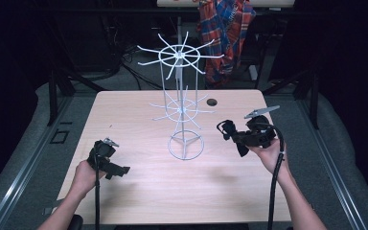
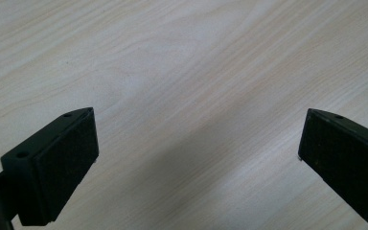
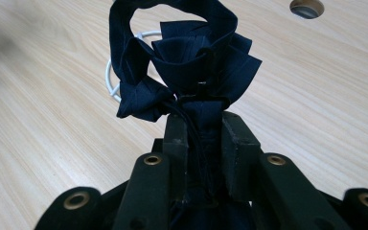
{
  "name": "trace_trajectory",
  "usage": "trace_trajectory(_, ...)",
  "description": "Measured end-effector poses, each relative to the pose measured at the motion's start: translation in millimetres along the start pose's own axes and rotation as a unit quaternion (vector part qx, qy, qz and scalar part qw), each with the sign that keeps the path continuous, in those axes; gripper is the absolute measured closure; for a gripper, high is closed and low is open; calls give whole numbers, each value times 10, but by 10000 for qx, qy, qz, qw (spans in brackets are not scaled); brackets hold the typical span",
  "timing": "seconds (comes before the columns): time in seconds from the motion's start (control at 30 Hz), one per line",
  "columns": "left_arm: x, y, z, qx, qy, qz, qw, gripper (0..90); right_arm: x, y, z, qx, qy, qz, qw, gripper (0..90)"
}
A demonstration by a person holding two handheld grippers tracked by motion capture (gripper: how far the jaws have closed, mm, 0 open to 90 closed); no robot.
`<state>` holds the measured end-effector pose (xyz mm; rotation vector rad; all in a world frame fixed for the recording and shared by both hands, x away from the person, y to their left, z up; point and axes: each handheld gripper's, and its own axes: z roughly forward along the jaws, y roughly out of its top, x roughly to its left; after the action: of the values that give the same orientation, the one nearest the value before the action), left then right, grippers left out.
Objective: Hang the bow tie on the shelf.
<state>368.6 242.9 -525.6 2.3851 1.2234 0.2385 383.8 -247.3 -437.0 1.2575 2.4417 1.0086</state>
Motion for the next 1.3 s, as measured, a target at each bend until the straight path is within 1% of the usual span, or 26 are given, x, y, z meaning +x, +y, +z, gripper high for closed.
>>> trace_trajectory(0.07,-3,4,1,16,-8,7,10000,2,-3,-3,-12,19,-26,-10,10000,740)
trace_trajectory(0.13,-4,7,3,18,-19,24,10000,3,-10,-4,-20,-31,-34,-3,10000,741)
trace_trajectory(0.17,-5,8,3,13,-10,32,10000,2,-13,-1,-27,4,-28,5,10000,740)
trace_trajectory(0.2,-5,10,3,15,-19,40,10000,2,-15,-1,-31,-5,-69,11,10000,741)
trace_trajectory(0.5,-8,13,5,15,-20,46,10000,2,-26,8,-70,-92,-33,34,9999,741)
trace_trajectory(0.57,-7,13,6,18,-21,48,10000,2,-30,8,-78,-77,-43,34,10000,741)
trace_trajectory(1.1,-17,19,11,16,-32,53,10000,3,-53,68,-193,-311,-55,97,9995,740)
trace_trajectory(1.3,-17,18,14,14,-36,59,10000,2,-45,143,-234,-426,-17,100,9990,740)
